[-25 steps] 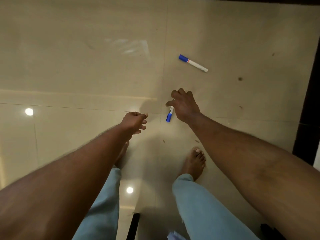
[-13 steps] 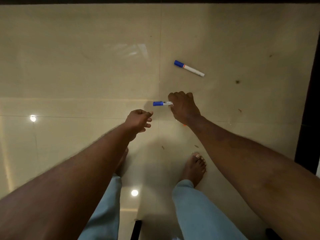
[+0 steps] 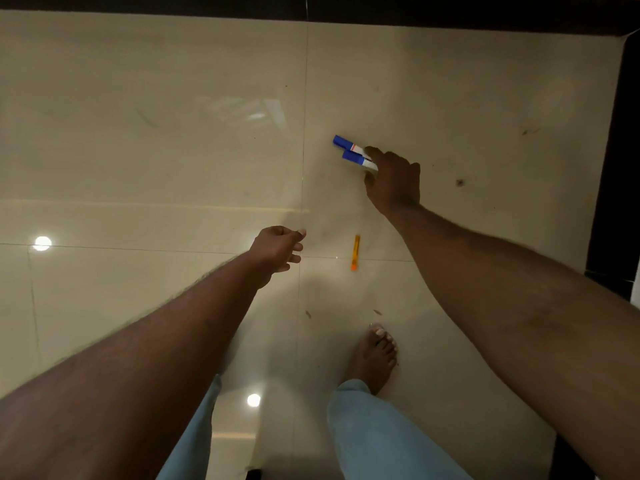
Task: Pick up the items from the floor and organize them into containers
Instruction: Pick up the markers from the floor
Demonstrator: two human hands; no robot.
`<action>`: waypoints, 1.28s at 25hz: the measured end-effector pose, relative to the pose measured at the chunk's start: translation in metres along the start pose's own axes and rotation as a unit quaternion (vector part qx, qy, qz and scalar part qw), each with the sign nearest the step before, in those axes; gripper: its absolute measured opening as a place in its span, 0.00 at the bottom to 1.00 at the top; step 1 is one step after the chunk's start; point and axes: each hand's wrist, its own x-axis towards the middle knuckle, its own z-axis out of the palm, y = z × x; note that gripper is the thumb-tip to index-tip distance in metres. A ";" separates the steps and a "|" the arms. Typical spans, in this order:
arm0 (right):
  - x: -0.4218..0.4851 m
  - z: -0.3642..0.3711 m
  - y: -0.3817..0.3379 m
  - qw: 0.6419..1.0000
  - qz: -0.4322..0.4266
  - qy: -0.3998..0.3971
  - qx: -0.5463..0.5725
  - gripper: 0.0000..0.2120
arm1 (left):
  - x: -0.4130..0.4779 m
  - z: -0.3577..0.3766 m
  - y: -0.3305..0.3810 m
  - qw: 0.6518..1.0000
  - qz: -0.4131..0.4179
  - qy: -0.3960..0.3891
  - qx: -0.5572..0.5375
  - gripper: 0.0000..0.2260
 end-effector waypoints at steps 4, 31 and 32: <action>0.019 0.000 -0.003 1.000 0.006 0.018 -0.012 0.18 | 0.011 0.001 -0.003 1.000 -0.005 0.003 0.005 0.17; -0.140 0.052 -0.038 0.884 0.393 -0.054 0.249 0.12 | -0.023 -0.016 -0.038 0.997 0.001 -0.022 0.073 0.18; -0.140 0.052 -0.037 0.886 0.392 -0.059 0.240 0.13 | -0.022 -0.018 -0.045 0.997 -0.007 -0.022 0.076 0.18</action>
